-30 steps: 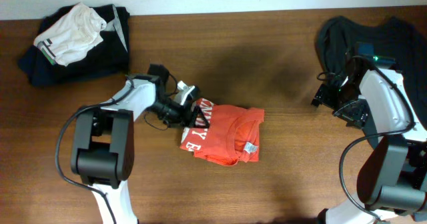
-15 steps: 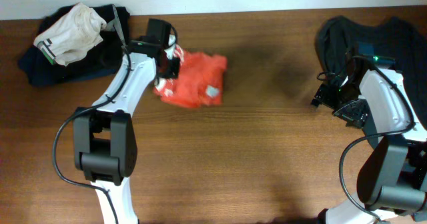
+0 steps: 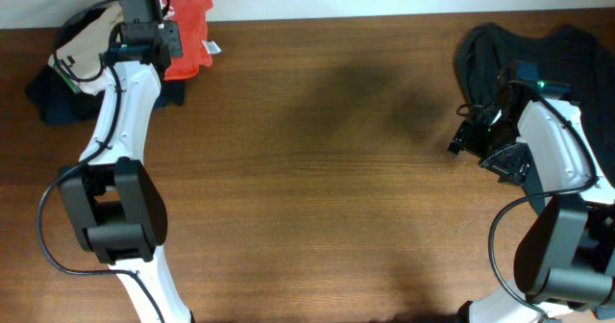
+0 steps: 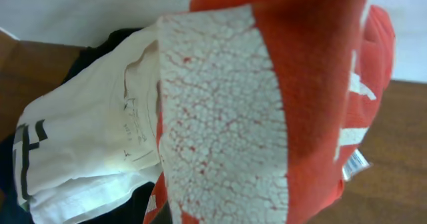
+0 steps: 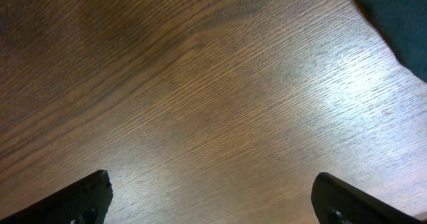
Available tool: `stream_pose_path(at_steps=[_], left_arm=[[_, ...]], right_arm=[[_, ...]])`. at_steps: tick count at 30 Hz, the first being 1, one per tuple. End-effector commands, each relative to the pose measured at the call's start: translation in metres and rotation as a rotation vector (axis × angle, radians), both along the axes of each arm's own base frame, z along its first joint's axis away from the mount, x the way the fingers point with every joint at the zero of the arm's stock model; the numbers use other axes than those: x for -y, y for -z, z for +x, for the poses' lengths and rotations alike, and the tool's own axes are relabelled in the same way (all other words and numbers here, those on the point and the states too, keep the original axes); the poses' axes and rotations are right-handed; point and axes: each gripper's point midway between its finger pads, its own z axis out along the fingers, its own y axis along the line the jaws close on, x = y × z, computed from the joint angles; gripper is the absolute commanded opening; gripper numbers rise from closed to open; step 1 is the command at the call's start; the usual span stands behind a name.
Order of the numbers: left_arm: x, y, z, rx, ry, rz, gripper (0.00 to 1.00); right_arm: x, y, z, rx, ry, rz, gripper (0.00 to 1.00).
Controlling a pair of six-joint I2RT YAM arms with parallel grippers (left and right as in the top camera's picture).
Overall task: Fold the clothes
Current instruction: 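Carry the folded shirt with the left gripper onto the top-left stack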
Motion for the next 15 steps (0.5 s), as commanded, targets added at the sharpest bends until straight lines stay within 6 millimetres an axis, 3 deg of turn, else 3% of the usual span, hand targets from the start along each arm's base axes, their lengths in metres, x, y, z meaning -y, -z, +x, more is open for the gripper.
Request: stream_pose_path(at_steps=[1,4,7,9,15], left_arm=[[-0.021,-0.019,0.008,0.096,-0.099,-0.053,0.01],[-0.055,-0.036,0.005,0.174,-0.242,-0.035,0.01],[-0.073,-0.039,0.001,0.200,-0.301,-0.049,0.01],[-0.099,-0.044,-0.007,0.256,-0.436,-0.074,0.01],[-0.148,-0.044,-0.021,0.267,-0.516,-0.067,0.01]], right_arm=[[0.002,-0.007,0.004,0.025,0.007,-0.008,0.99],[0.002,-0.007,0.004,0.025,0.007,-0.008,0.99],[0.002,-0.007,0.004,0.025,0.007,-0.008,0.99],[0.002,-0.007,0.004,0.025,0.007,-0.008,0.99],[0.002,-0.007,0.004,0.025,0.007,-0.008,0.99]])
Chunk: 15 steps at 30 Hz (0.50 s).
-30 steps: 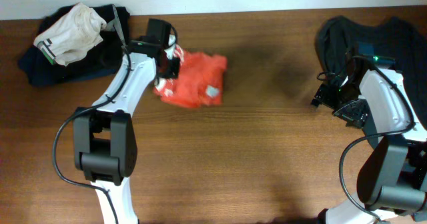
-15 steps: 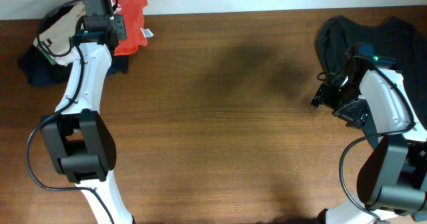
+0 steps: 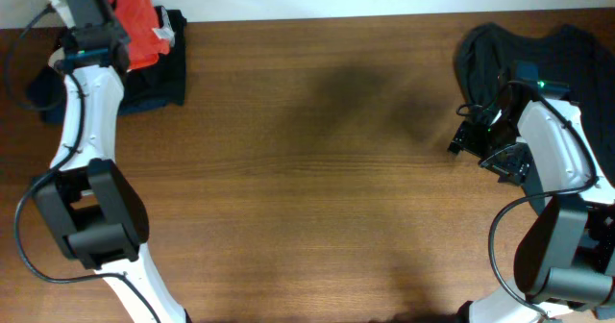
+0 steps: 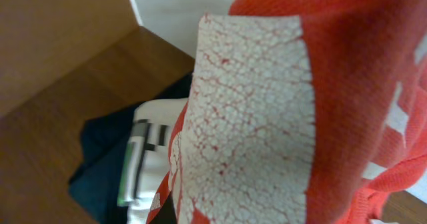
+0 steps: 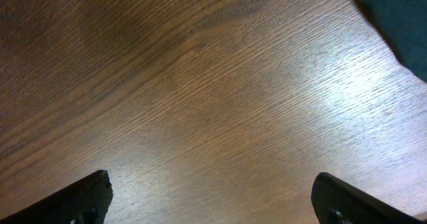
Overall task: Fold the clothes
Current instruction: 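Carry the folded shirt with the left gripper onto the top-left stack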
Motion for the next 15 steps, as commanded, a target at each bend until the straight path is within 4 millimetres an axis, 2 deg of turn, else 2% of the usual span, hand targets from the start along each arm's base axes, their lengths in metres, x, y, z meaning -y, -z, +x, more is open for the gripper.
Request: stream_pose_path(at_steps=[1,4,6,7,8,11,15], left_arm=[[-0.039,-0.011,-0.012,0.031,-0.102,0.008,0.01],[-0.049,0.001,-0.016,0.004,-0.119,0.003,0.05],[-0.053,0.020,-0.016,-0.033,-0.126,-0.005,0.22],[-0.054,0.031,-0.015,-0.054,-0.127,-0.009,0.38],[-0.054,0.036,-0.016,-0.068,-0.127,-0.010,0.47],[-0.056,0.027,-0.016,-0.062,-0.124,0.013,0.66],[-0.053,-0.008,-0.016,0.006,-0.113,0.034,0.69]], right_arm=[[0.002,-0.007,0.004,0.025,0.008,-0.008,0.99],[0.002,-0.007,0.004,0.025,0.008,-0.008,0.99],[0.002,-0.007,0.004,0.025,0.008,-0.008,0.99],[0.002,-0.007,0.004,0.025,0.008,-0.008,0.99],[0.002,-0.007,0.004,0.025,0.008,-0.008,0.99],[0.002,-0.007,0.004,0.025,0.008,-0.008,0.99],[0.002,-0.007,0.004,0.025,0.008,-0.008,0.99]])
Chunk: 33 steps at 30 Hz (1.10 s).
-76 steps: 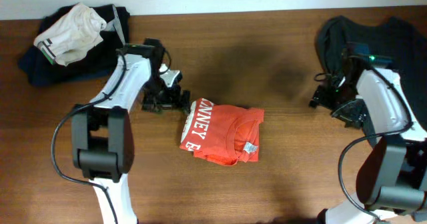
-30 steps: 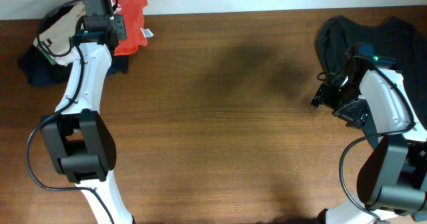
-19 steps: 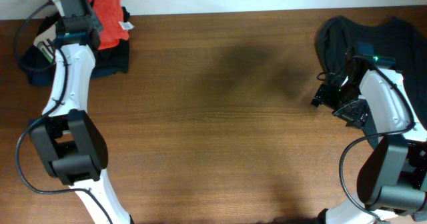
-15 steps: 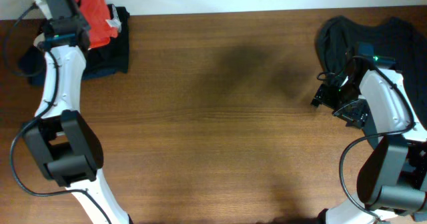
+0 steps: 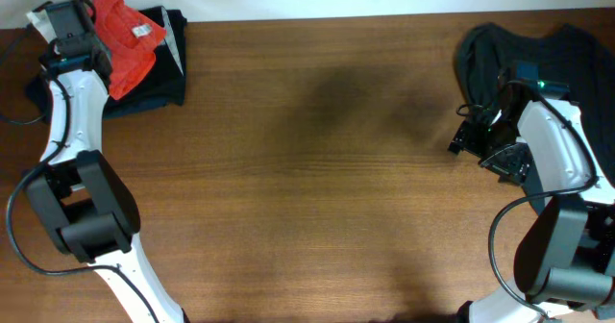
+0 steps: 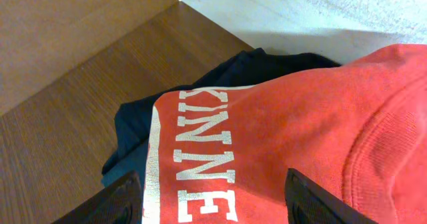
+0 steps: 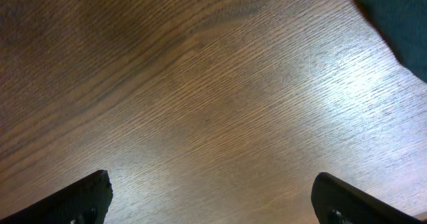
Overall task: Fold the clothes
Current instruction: 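Carry the folded shirt with the left gripper onto the top-left stack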
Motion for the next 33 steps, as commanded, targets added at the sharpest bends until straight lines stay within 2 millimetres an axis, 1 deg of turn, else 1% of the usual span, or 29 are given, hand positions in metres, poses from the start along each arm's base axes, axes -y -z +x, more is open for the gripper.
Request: stream_pose_path(at_steps=[1,3,4,5,6,7,8,9,11,12,13,15,16,17,18,20,21,22,23,24,25,26,27,28,29,30,31,33], left_arm=[[-0.003,-0.052,0.001,0.099,0.000,0.043,0.68],[0.003,-0.051,0.007,0.113,0.042,0.016,0.66],[0.013,-0.046,0.016,0.131,0.104,-0.023,0.66],[0.016,-0.043,0.022,0.146,0.127,-0.034,0.66],[0.019,-0.040,0.028,0.157,0.151,-0.044,0.62],[0.025,-0.033,0.037,0.149,0.219,-0.043,0.58],[0.039,-0.019,0.048,0.123,0.338,-0.047,0.57],[0.052,0.003,0.056,0.082,0.442,-0.058,0.57],[0.052,0.042,0.056,-0.003,0.464,-0.064,0.58],[0.050,0.060,0.054,-0.036,0.461,-0.080,0.69],[0.046,0.077,0.049,-0.071,0.454,-0.100,0.77],[0.045,0.083,0.044,-0.096,0.449,-0.117,0.77],[0.046,0.078,0.043,-0.096,0.451,-0.117,0.80],[0.048,0.067,0.042,-0.090,0.453,-0.114,0.92],[0.048,0.053,0.039,-0.081,0.453,-0.108,0.99],[0.051,0.011,0.030,-0.048,0.455,-0.091,0.99],[0.054,-0.018,0.020,-0.032,0.455,-0.081,0.99],[0.057,-0.040,0.010,-0.023,0.456,-0.077,0.99],[0.064,-0.074,-0.014,-0.025,0.456,-0.079,0.99],[0.069,-0.102,-0.032,-0.005,0.447,-0.083,0.99],[0.076,-0.125,-0.047,0.021,0.445,-0.092,0.99],[0.088,-0.155,-0.069,0.052,0.474,-0.101,0.99],[0.101,-0.180,-0.093,0.072,0.500,-0.110,0.99],[0.110,-0.197,-0.121,0.068,0.504,-0.116,0.99],[0.118,-0.209,-0.149,0.053,0.503,-0.126,0.99],[0.131,-0.213,-0.178,0.025,0.520,-0.159,0.99],[0.146,-0.213,-0.201,-0.001,0.552,-0.206,0.99],[0.168,-0.205,-0.231,-0.050,0.602,-0.294,0.99]], right_arm=[[0.002,-0.007,0.004,0.025,0.007,-0.008,0.99],[0.002,-0.007,0.004,0.025,0.007,-0.008,0.99],[0.002,-0.007,0.004,0.025,0.007,-0.008,0.99],[0.002,-0.007,0.004,0.025,0.007,-0.008,0.99],[0.002,-0.007,0.004,0.025,0.007,-0.008,0.99],[0.002,-0.007,0.004,0.025,0.007,-0.008,0.99],[0.002,-0.007,0.004,0.025,0.007,-0.008,0.99],[0.002,-0.007,0.004,0.025,0.007,-0.008,0.99],[0.002,-0.007,0.004,0.025,0.007,-0.008,0.99],[0.002,-0.007,0.004,0.025,0.007,-0.008,0.99],[0.002,-0.007,0.004,0.025,0.007,-0.008,0.99],[0.002,-0.007,0.004,0.025,0.007,-0.008,0.99],[0.002,-0.007,0.004,0.025,0.007,-0.008,0.99],[0.002,-0.007,0.004,0.025,0.007,-0.008,0.99],[0.002,-0.007,0.004,0.025,0.007,-0.008,0.99],[0.002,-0.007,0.004,0.025,0.007,-0.008,0.99],[0.002,-0.007,0.004,0.025,0.007,-0.008,0.99],[0.002,-0.007,0.004,0.025,0.007,-0.008,0.99],[0.002,-0.007,0.004,0.025,0.007,-0.008,0.99],[0.002,-0.007,0.004,0.025,0.007,-0.008,0.99],[0.002,-0.007,0.004,0.025,0.007,-0.008,0.99],[0.002,-0.007,0.004,0.025,0.007,-0.008,0.99],[0.002,-0.007,0.004,0.025,0.007,-0.008,0.99],[0.002,-0.007,0.004,0.025,0.007,-0.008,0.99],[0.002,-0.007,0.004,0.025,0.007,-0.008,0.99],[0.002,-0.007,0.004,0.025,0.007,-0.008,0.99],[0.002,-0.007,0.004,0.025,0.007,-0.008,0.99],[0.002,-0.007,0.004,0.025,0.007,-0.008,0.99]])
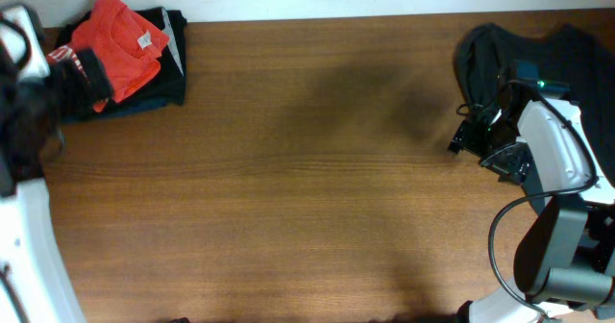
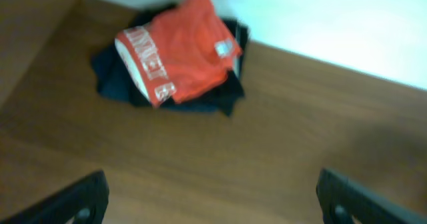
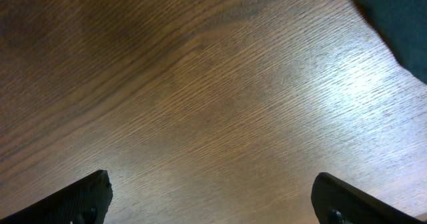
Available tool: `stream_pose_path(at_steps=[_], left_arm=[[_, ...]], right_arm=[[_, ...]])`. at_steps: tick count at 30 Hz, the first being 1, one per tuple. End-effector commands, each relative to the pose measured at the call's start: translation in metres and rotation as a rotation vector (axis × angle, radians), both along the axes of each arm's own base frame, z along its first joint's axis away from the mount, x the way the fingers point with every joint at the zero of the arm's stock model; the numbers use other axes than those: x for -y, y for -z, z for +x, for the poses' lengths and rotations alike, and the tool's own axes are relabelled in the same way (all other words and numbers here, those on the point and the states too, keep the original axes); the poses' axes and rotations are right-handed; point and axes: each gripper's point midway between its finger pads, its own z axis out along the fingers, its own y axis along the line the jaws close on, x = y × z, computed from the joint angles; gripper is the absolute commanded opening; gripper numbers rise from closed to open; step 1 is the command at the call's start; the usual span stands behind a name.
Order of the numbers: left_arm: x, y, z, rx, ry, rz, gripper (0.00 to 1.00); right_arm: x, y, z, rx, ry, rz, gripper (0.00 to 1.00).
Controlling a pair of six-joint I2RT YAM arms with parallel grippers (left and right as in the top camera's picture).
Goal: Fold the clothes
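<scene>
A folded red garment (image 1: 115,44) with white lettering lies on top of a dark stack (image 1: 171,73) at the back left corner of the table. The left wrist view shows the red garment (image 2: 177,54) from a distance, blurred. My left gripper (image 2: 213,204) is open and empty, well back from the stack over bare wood. A crumpled black garment (image 1: 538,49) lies at the back right. My right gripper (image 1: 461,136) hangs open just left of it, with only wood between its fingers (image 3: 87,197).
The wooden table (image 1: 317,188) stretches between the two piles. A white wall runs along the table's back edge. My left arm (image 1: 24,169) fills the left edge of the overhead view, blurred. A corner of the black garment (image 3: 400,17) shows in the right wrist view.
My left gripper, open close over the red garment before, now stands far back from the stack. The red garment stays on the stack. The right arm has not moved.
The red garment first hung in my left gripper beside the back-left pile, then over the pile itself. Later it lay on the dark stack with my left jaws open around it. Now the gripper is away and empty. My right gripper stayed open throughout.
</scene>
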Motion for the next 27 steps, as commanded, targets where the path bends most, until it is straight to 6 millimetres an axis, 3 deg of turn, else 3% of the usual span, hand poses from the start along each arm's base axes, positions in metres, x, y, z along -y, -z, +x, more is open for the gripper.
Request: stream_pose_path(at_steps=[1,5,8,10,13,16,19,25,27], left_arm=[[0.040,0.005,-0.042,-0.053,0.107,-0.135,0.99],[0.077,0.030,-0.087,-0.113,0.218,-0.137,0.99],[0.107,0.077,-0.125,-0.175,0.333,-0.137,0.99],[0.131,0.121,-0.160,-0.228,0.418,-0.202,0.99],[0.145,0.162,-0.191,-0.279,0.459,-0.276,0.99],[0.145,0.182,-0.201,-0.329,0.452,-0.288,0.99],[0.145,0.186,-0.205,-0.352,0.449,-0.295,0.99],[0.156,0.168,-0.172,-0.170,0.623,-0.165,0.99],[0.174,0.150,-0.147,0.040,0.766,-0.047,0.99]], right_arm=[[0.002,-0.007,0.003,0.023,0.006,-0.008,0.99],[0.002,-0.007,0.003,0.023,0.006,-0.008,0.99],[0.002,-0.007,0.003,0.023,0.006,-0.008,0.99],[0.002,-0.007,0.003,0.023,0.006,-0.008,0.99],[0.002,-0.007,0.003,0.023,0.006,-0.008,0.99],[0.002,-0.007,0.003,0.023,0.006,-0.008,0.99],[0.002,-0.007,0.003,0.023,0.006,-0.008,0.98],[0.002,-0.007,0.003,0.023,0.006,-0.008,0.99],[0.002,-0.007,0.003,0.023,0.006,-0.008,0.99]])
